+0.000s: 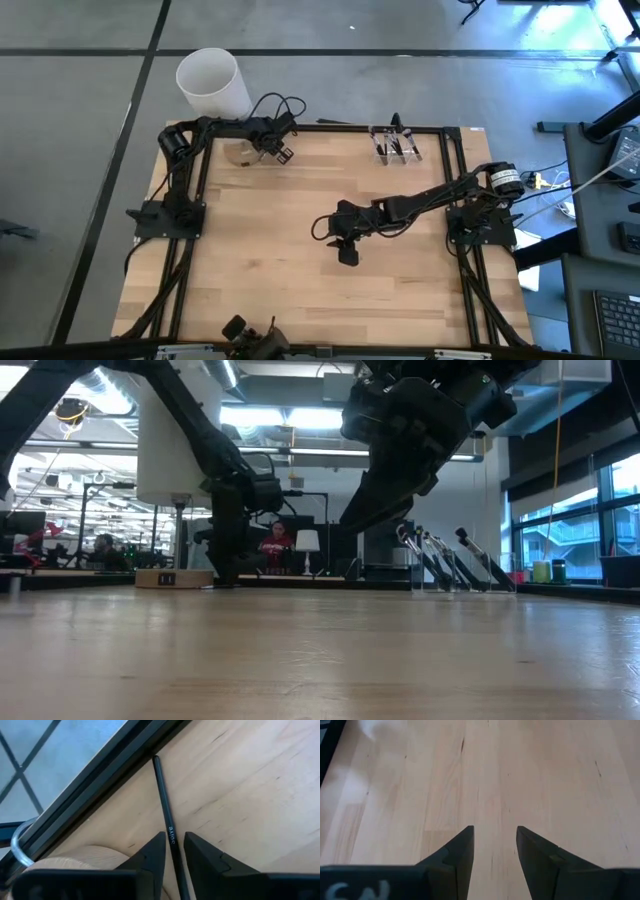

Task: Put items in baskets/containers
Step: Put the eyeshadow brush into the middle of the transparent organizer

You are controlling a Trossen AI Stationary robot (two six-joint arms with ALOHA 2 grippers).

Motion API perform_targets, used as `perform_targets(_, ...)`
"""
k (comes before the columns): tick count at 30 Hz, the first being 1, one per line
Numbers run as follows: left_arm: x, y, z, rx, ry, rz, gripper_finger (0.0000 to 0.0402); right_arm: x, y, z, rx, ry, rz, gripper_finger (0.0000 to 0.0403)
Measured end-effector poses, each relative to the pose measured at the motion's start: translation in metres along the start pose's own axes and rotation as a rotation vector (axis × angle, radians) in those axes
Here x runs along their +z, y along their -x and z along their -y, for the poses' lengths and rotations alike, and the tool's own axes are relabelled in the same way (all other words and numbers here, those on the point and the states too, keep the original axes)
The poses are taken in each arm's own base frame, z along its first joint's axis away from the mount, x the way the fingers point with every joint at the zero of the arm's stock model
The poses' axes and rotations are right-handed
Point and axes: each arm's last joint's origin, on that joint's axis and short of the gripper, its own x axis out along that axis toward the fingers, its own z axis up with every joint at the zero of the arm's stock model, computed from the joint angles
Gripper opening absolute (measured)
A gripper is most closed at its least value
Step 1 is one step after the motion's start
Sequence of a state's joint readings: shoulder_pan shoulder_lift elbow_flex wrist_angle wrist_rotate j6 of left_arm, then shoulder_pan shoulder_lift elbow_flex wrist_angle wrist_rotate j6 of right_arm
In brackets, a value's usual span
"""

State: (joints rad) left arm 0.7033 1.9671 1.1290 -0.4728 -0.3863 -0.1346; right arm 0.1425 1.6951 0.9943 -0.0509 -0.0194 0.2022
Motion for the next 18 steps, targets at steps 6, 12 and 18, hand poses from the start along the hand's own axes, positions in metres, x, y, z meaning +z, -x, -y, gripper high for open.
perform_targets(6, -0.001, 0.0, 0.001, -0.038, 0.001, -0.018, 0.0029, 0.0, 0.0, -0.001, 0.002, -0.004, 0.0, 0.0147)
perform_targets(12, -0.002, 0.003, 0.004, -0.048, -0.007, -0.015, 0.001, 0.0, 0.0, -0.002, 0.01, -0.003, -0.002, 0.0147)
perform_targets(18, -0.004, 0.025, 0.023, -0.077, -0.013, 0.037, 0.0022, -0.001, 0.0, -0.002, 0.012, -0.003, -0.003, 0.0147)
